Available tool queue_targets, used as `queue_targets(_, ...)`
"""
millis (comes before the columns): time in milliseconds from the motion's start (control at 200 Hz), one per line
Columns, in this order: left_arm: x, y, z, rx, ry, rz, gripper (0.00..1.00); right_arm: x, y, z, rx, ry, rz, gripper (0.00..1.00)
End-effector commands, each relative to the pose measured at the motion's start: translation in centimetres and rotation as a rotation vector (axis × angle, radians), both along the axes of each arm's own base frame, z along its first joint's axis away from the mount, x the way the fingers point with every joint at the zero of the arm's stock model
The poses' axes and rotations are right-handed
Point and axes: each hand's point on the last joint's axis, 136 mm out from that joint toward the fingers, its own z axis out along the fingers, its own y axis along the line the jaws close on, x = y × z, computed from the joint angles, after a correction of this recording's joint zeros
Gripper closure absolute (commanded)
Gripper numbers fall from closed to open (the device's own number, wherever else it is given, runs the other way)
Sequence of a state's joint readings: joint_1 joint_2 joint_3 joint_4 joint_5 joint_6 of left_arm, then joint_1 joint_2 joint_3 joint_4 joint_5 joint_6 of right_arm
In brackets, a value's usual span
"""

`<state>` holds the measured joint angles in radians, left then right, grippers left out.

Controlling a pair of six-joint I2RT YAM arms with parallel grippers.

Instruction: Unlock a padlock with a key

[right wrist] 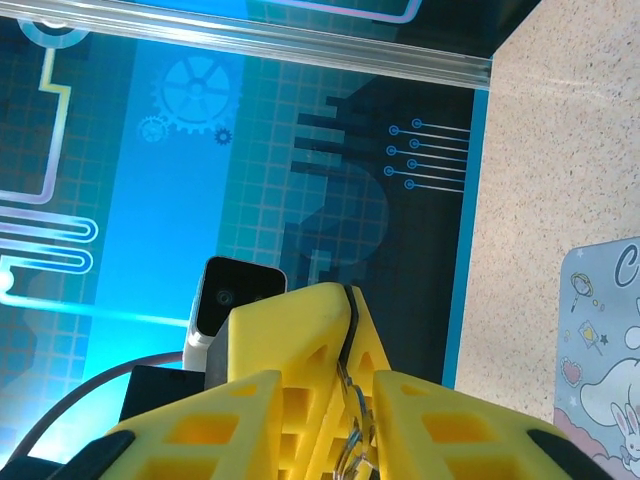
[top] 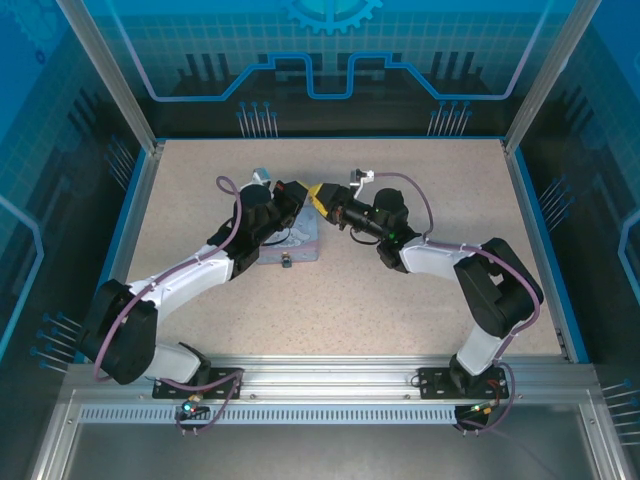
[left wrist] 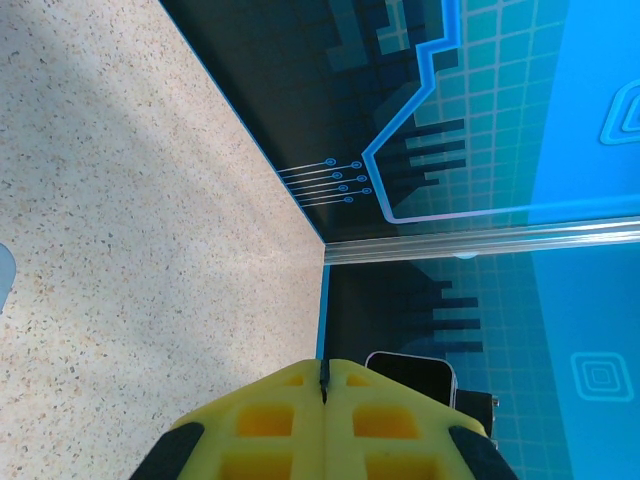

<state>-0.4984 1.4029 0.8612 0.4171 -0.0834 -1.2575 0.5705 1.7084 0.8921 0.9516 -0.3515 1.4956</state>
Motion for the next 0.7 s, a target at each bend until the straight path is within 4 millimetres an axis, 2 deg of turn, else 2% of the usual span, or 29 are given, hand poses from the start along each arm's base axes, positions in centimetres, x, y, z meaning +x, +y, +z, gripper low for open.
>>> queue_targets(0,-0.1,0.3,2.0,-0.012,-0.058,0.015,1.0,-0.1,0.0,0.0,-0.027,-0.022,0.002,0.66)
queue_targets(80,-0.2,0.3,2.2,-0.012,-0.061,0.016,1.0,0.1,-0.5,-0.6,-0.072,-0.017,-0.014,0.47)
queue_targets(130,-0.2,0.3,2.2,-0.011,-0.062,0.015,1.0,0.2,-1.0,-0.7,-0.095,-0.026,-0.029,0.42)
queue_targets(305,-0.2,0.3,2.2,-0.011,-0.06,0.014,1.0,0.6,-2.2,0.6,-0.089,-0.064,-0.052,0.41)
queue_targets(695,-0.3,0.3,2.3,-0.009,-0.059,0.01,1.0,1.4,-2.1,1.9,-0.135,-0.112,-0.039,0.42)
